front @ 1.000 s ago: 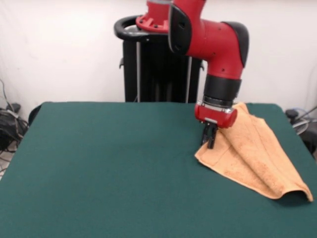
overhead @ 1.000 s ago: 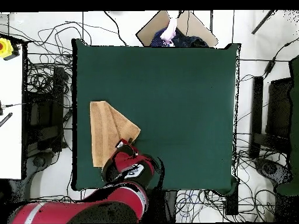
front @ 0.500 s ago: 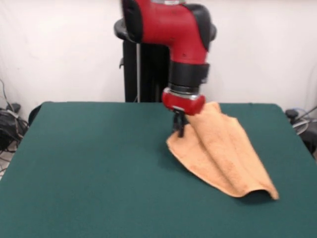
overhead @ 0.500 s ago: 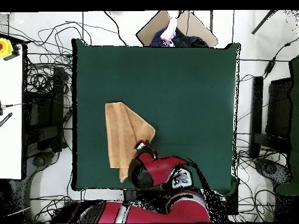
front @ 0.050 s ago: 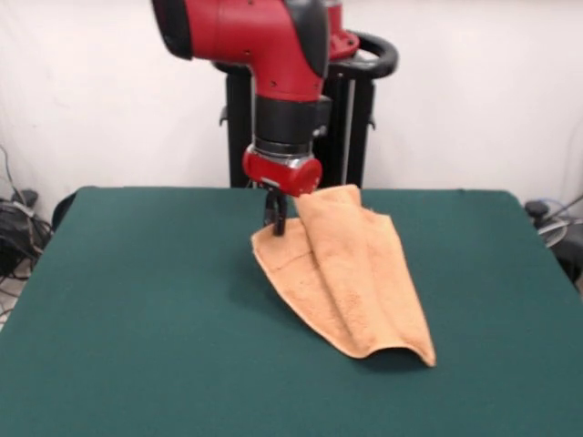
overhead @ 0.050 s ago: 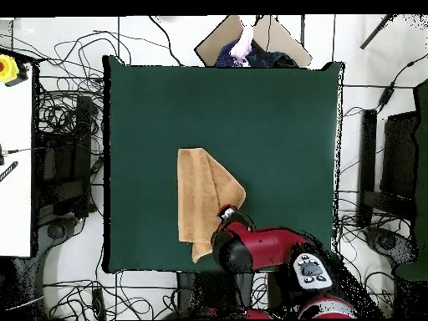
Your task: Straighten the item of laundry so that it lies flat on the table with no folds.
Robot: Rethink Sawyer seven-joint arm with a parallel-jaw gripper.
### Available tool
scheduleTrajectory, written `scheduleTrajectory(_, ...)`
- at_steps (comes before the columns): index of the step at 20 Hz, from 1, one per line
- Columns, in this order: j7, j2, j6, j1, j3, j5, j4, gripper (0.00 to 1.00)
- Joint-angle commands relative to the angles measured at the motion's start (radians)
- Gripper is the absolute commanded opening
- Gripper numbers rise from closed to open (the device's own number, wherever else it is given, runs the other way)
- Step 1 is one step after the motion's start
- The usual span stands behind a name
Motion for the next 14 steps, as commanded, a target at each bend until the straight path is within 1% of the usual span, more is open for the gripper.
scheduleTrajectory(1, -0.165, -0.025, 0.131, -0.030, 0.158, -0.095, -0.033, 0.00)
scheduleTrajectory(5, -0.123, -0.015, 0.117, -0.008, 0.143, -0.119, -0.045, 0.00)
scheduleTrajectory(9, -0.065, 0.011, 0.089, 0.047, 0.106, -0.113, -0.054, 0.00)
scheduleTrajectory(11, -0.076, -0.015, 0.131, 0.046, 0.124, -0.096, -0.045, 0.00)
scheduleTrajectory(14, -0.149, -0.102, 0.256, 0.010, 0.193, -0.055, -0.022, 0.00)
